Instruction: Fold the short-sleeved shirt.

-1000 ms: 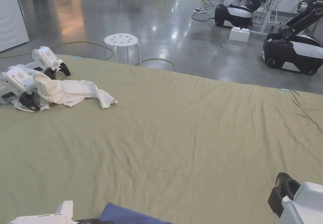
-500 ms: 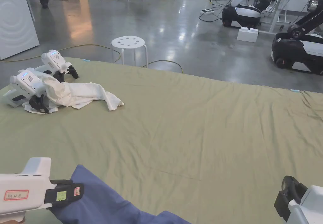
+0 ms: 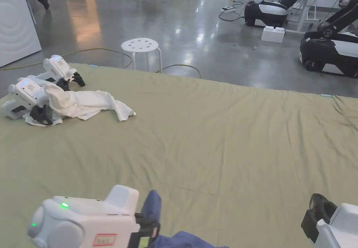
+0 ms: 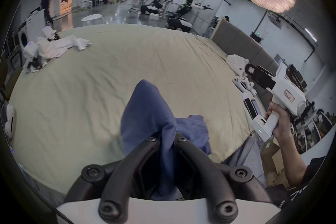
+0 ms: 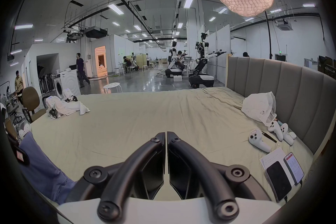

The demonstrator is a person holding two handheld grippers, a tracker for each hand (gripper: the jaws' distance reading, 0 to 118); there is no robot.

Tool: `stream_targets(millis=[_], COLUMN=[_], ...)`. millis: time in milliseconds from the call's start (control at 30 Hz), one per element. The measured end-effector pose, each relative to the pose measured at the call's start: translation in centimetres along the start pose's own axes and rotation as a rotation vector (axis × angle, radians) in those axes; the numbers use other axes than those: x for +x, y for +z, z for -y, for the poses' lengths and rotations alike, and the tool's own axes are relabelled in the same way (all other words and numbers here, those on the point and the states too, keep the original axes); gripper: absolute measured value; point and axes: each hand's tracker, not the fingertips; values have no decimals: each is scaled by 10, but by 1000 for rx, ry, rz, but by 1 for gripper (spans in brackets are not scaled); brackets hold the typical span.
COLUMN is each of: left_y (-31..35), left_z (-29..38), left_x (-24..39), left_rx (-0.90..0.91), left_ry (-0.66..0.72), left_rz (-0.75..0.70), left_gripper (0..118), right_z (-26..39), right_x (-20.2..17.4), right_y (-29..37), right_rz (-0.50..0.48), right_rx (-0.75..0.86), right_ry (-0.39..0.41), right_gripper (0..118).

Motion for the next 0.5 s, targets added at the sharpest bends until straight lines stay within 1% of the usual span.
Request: stream_targets(millis=[167, 300, 433, 500], left_y=[-46, -83, -119, -132], left_z=[10, 20, 33, 37], left_x=[35, 54, 67, 70], left_rx=[-58, -97, -164, -191], left_ry=[-28, -7, -25, -6], left_rz=[75, 119, 81, 66], left_gripper=[8, 9, 9, 9], right_z=[1, 1, 1, 1], right_x=[4, 8, 11, 12], right_y=[2, 4, 6, 6], right_rz=[10, 19, 26, 29], right_rx=[-7, -11, -14, -14], right_ry=[-3, -2, 4, 3], right_gripper=[0, 0, 0, 0])
